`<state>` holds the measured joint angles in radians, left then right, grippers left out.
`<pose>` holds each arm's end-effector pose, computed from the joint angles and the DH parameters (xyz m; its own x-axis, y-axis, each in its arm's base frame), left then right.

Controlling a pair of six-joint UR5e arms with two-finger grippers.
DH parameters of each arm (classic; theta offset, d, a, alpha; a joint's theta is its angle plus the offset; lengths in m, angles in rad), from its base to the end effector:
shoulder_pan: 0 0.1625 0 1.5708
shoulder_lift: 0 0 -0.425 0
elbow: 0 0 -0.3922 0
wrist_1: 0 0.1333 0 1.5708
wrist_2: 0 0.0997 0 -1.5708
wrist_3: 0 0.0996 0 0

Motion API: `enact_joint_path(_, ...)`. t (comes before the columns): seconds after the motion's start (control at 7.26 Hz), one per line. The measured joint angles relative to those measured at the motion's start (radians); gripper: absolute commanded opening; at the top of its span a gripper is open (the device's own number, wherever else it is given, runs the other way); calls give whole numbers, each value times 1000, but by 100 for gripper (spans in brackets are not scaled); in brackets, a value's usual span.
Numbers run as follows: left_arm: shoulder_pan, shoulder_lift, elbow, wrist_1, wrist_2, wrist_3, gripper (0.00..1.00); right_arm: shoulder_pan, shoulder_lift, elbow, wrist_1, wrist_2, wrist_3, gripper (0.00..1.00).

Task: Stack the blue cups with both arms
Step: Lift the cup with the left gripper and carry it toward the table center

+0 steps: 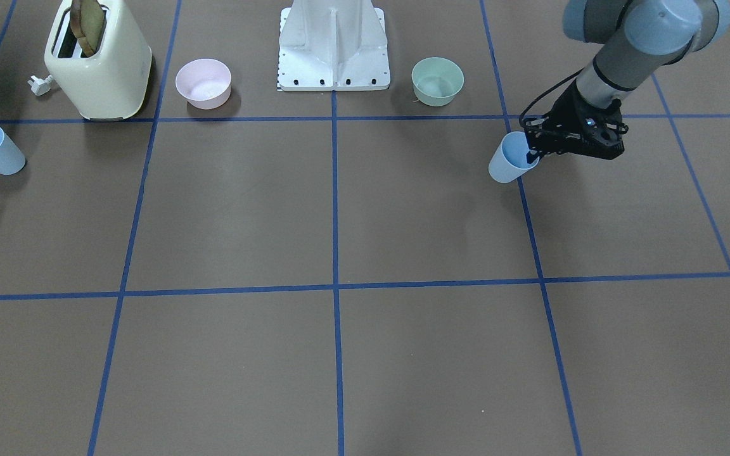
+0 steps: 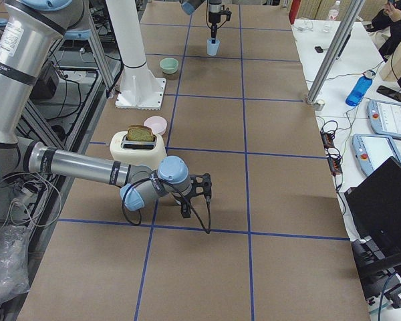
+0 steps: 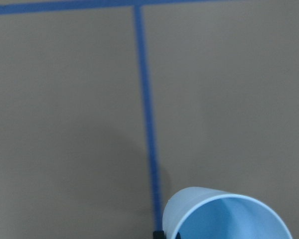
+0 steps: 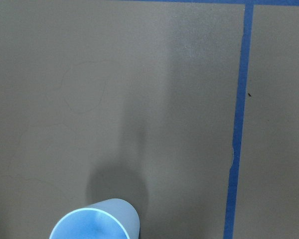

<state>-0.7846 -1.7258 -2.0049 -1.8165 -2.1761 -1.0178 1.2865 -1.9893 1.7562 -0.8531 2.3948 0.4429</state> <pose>0.3134 -0.4212 0.3456 0.5527 0.0585 -0.8313 -0.0091 0.9979 0.0642 -0.0344 -0.3323 0.6548 0.6088 -0.1046 0.7864 -0.0141 0.9897 0.1426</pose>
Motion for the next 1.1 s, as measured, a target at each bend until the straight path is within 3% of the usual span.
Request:
enact_joint_path(0.41,81,-261,0,212,9,-175,0,-55,21,-19,4,-14,32,100)
enact_joint_path(1.1,145,-363,35,246,49,-250,0,-147,24,-38,31,-39,41,99)
